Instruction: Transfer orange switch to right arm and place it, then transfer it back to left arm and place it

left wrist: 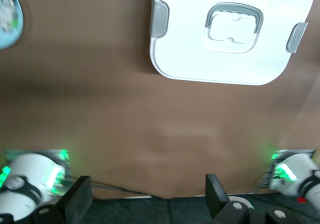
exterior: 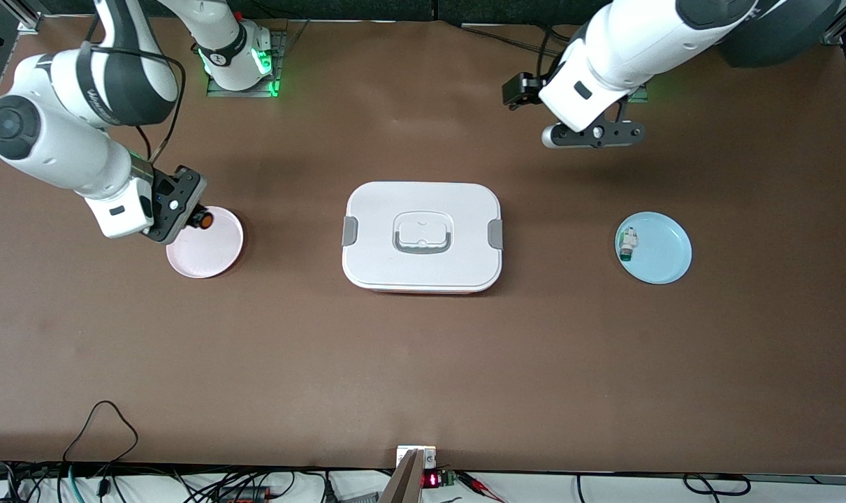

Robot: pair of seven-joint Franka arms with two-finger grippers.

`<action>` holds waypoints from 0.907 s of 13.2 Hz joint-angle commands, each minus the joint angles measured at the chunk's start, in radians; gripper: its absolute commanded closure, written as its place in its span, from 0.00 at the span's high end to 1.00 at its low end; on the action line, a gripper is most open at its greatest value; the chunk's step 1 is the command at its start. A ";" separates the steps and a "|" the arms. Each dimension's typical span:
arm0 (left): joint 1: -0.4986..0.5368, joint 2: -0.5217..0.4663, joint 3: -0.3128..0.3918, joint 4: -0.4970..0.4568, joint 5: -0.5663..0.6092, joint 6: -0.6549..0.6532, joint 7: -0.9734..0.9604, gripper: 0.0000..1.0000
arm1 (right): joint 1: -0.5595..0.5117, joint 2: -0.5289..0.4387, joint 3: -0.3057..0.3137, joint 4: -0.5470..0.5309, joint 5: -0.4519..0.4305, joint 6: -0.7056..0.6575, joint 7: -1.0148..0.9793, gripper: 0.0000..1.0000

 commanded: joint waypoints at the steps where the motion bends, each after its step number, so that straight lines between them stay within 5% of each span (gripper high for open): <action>1: 0.020 -0.089 0.089 -0.094 0.022 -0.008 0.249 1.00 | -0.033 0.020 0.009 -0.005 -0.069 0.008 -0.112 0.14; 4: 0.020 -0.105 0.160 -0.102 0.118 -0.045 0.462 1.00 | -0.057 0.071 0.009 -0.017 -0.142 0.045 -0.262 0.14; 9: 0.017 -0.106 0.382 -0.104 0.140 -0.088 0.719 1.00 | -0.108 0.125 0.011 -0.106 -0.156 0.238 -0.439 0.14; 12: 0.010 -0.103 0.406 -0.104 0.301 -0.074 0.780 1.00 | -0.108 0.132 0.011 -0.183 -0.155 0.348 -0.438 0.14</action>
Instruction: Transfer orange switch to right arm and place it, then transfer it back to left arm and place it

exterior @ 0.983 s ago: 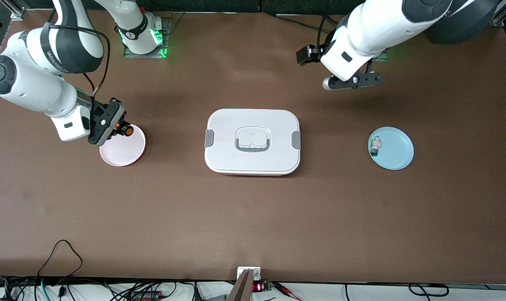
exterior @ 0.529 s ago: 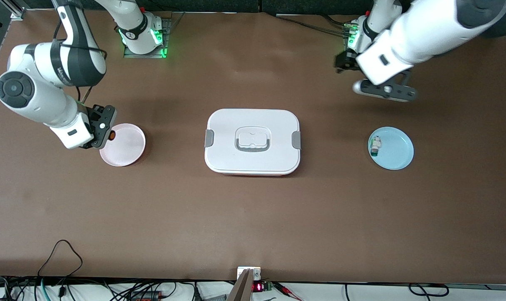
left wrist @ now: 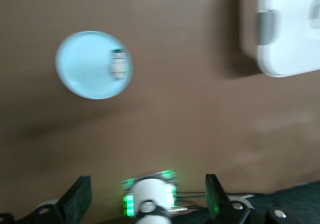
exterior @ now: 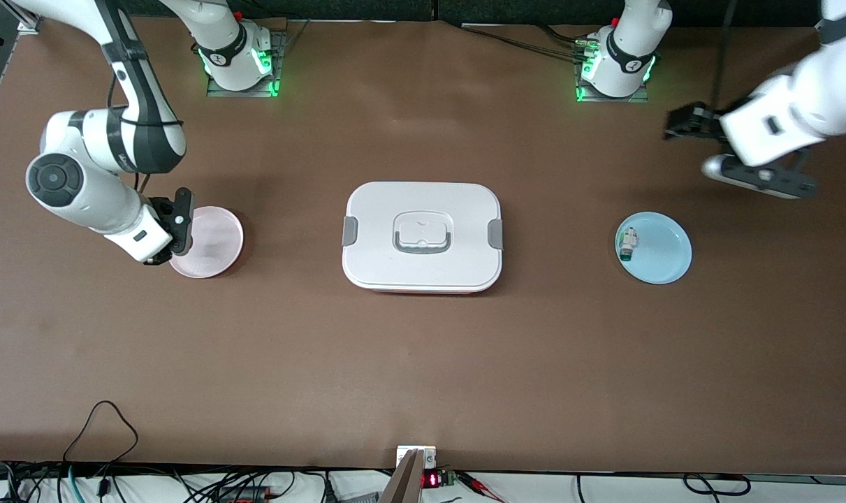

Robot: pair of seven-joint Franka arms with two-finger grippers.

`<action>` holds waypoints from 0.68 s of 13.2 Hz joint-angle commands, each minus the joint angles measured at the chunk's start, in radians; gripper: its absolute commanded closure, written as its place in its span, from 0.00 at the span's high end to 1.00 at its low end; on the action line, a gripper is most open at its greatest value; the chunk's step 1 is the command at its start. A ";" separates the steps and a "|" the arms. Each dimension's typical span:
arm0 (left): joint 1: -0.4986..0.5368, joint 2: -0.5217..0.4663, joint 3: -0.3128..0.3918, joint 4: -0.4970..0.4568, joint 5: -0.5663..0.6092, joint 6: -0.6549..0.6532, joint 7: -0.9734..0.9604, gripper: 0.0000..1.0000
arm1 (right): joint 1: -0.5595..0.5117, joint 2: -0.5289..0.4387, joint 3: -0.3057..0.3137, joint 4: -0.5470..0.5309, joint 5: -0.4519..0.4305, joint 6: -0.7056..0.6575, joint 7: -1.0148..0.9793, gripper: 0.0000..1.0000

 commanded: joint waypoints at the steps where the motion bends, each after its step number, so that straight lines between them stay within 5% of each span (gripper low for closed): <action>1: -0.023 -0.025 0.002 -0.026 0.126 0.019 0.042 1.00 | -0.013 -0.010 0.011 -0.096 -0.013 0.110 -0.014 0.14; 9: -0.017 -0.016 0.001 -0.014 0.131 0.140 0.060 1.00 | -0.027 0.034 0.011 -0.210 -0.011 0.290 0.005 0.14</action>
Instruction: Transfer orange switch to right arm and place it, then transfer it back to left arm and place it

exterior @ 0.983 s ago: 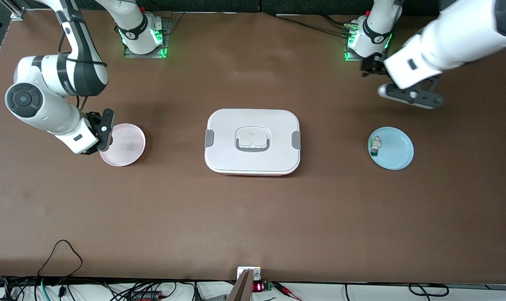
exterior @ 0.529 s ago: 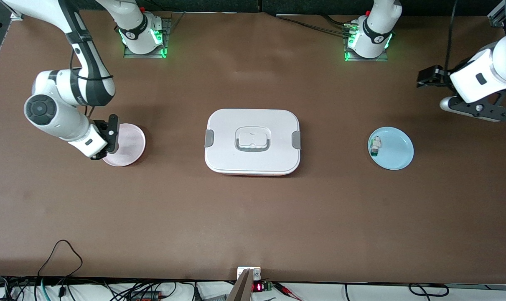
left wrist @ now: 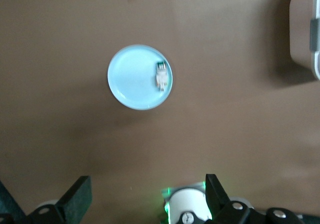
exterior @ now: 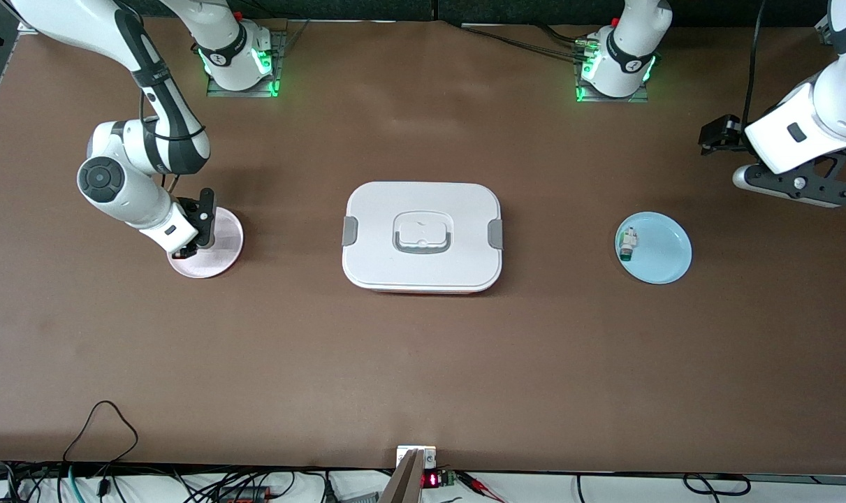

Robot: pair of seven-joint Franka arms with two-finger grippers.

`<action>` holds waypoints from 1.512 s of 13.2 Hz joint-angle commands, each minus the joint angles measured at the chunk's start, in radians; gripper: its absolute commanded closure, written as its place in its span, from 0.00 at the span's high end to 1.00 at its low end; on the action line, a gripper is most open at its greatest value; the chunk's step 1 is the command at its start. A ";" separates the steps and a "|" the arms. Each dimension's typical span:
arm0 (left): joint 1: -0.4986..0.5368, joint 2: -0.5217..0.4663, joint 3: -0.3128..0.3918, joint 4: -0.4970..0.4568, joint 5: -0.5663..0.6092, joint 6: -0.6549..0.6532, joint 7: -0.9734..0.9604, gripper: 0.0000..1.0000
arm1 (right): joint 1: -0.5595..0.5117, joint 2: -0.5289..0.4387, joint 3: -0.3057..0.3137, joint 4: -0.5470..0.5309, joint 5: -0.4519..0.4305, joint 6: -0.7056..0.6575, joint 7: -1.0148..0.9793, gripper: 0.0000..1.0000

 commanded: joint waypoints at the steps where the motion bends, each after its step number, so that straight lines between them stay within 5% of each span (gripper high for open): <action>1: 0.005 -0.017 -0.006 -0.014 0.028 0.071 0.037 1.00 | -0.015 0.005 0.011 -0.028 -0.011 0.052 0.002 0.14; 10: 0.002 -0.083 -0.026 -0.012 -0.049 0.028 -0.059 1.00 | -0.029 0.019 0.010 -0.052 -0.010 0.049 0.002 0.16; 11: 0.002 -0.082 -0.042 -0.012 -0.049 0.013 -0.082 1.00 | -0.032 0.016 0.010 -0.051 -0.010 0.046 0.003 0.26; 12: 0.004 -0.081 -0.045 -0.012 -0.049 -0.003 -0.084 1.00 | -0.033 0.013 0.010 -0.049 -0.002 0.037 0.005 0.50; 13: 0.004 -0.083 -0.042 -0.012 -0.052 -0.015 -0.083 1.00 | -0.035 0.008 0.010 -0.046 -0.002 0.023 0.017 0.95; 17: 0.008 -0.074 -0.019 -0.002 -0.096 -0.011 -0.053 1.00 | -0.029 -0.019 0.013 0.012 0.000 -0.060 0.156 1.00; 20: 0.010 -0.071 -0.002 -0.002 -0.107 -0.003 -0.053 1.00 | -0.012 -0.032 0.023 0.165 0.009 -0.271 0.372 1.00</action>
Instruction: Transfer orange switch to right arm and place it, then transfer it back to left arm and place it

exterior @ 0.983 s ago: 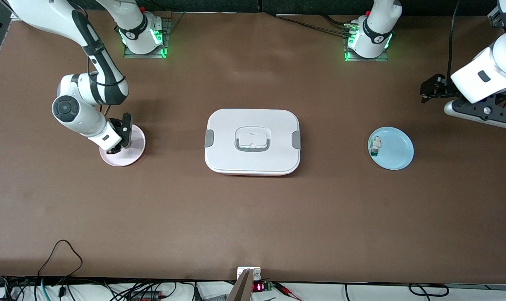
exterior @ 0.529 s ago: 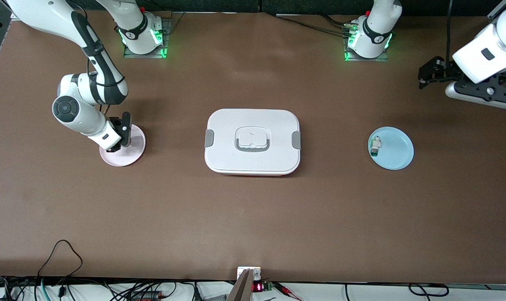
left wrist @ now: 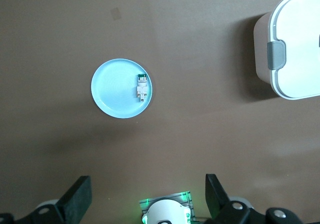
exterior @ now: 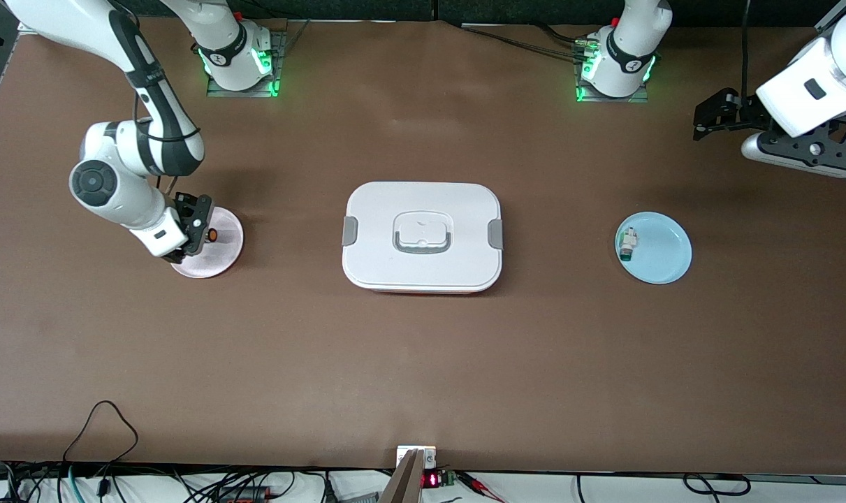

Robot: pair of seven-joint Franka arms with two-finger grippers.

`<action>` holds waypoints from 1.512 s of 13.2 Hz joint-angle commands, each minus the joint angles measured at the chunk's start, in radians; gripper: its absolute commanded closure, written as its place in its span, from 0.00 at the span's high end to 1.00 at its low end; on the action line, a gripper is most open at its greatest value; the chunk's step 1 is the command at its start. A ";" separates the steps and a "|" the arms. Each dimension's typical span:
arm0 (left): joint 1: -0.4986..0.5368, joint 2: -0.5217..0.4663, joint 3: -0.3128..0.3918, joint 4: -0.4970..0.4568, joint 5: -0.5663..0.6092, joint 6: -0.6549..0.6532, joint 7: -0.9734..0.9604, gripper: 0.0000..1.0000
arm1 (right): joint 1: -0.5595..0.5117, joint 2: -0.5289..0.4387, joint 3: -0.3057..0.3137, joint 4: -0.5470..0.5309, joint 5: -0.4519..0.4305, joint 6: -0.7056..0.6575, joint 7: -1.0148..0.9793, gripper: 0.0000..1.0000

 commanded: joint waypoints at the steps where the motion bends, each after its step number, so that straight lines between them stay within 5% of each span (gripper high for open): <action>1: 0.004 -0.004 0.010 -0.001 -0.021 0.009 0.017 1.00 | 0.014 -0.014 0.014 0.153 0.037 -0.203 0.225 1.00; 5: 0.004 -0.009 -0.001 0.000 -0.021 0.009 -0.002 1.00 | 0.043 -0.022 0.011 0.325 0.179 -0.439 0.544 1.00; 12: 0.004 -0.003 0.002 -0.014 -0.021 0.006 0.015 1.00 | 0.146 -0.029 0.003 0.676 0.159 -0.846 1.114 1.00; 17: 0.004 0.002 0.000 -0.017 0.032 0.015 -0.009 1.00 | 0.141 -0.035 -0.039 0.813 0.032 -0.840 1.108 1.00; 20: 0.004 0.002 0.000 -0.023 0.031 0.018 -0.029 1.00 | 0.141 -0.058 -0.114 0.814 0.091 -0.837 1.134 1.00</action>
